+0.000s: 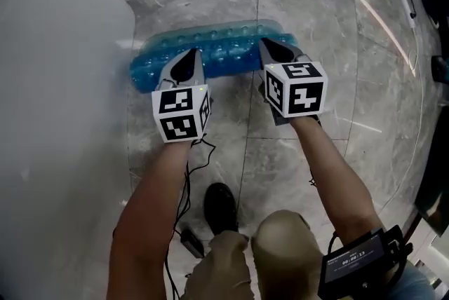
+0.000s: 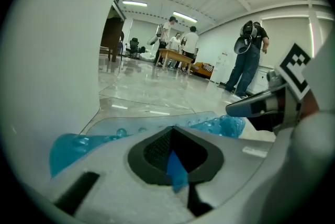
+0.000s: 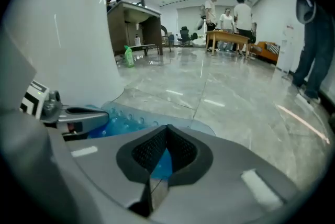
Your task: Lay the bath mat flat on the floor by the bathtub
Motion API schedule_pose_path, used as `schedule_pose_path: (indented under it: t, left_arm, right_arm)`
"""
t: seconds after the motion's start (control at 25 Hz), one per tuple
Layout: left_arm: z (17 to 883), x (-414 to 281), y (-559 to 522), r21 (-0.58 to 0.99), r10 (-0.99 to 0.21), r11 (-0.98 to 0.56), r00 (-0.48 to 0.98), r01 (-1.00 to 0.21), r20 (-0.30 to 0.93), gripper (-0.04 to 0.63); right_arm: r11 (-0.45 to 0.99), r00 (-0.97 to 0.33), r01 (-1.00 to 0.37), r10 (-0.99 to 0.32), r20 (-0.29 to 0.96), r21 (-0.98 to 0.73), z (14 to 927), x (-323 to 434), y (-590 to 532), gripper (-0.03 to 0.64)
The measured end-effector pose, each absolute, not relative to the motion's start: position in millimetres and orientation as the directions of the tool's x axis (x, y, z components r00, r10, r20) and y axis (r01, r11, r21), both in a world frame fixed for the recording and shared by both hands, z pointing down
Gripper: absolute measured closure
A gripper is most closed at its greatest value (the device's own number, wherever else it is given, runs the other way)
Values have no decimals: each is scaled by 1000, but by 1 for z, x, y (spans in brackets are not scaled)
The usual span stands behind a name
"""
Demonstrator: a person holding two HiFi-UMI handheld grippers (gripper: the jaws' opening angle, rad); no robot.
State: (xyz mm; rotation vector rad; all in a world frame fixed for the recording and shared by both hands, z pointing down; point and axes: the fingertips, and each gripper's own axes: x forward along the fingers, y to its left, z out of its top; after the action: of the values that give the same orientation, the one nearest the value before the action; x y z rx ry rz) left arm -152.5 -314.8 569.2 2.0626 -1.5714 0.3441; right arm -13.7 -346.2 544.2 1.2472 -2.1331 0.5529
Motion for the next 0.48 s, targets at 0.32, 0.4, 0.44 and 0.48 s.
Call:
schedule_pose_path:
  t: [0.32, 0.4, 0.44, 0.48]
  left_arm:
    - [570, -138, -269, 244, -839, -200, 294, -949, 458, 589]
    - [571, -134, -261, 262, -820, -213, 318, -941, 476, 590]
    - [569, -133, -256, 272, -818, -211, 322, -939, 476, 589]
    - [566, -131, -252, 278, -824, -204, 318, -939, 469, 589]
  right_arm:
    - [572, -390, -818, -631, 670, 63, 565, -37, -327, 614]
    - [566, -395, -823, -621, 677, 39, 574, -33, -323, 614]
    - [562, -399, -827, -621, 675, 27, 577, -30, -320, 615]
    - [558, -401, -830, -624, 671, 22, 579, -28, -314, 615]
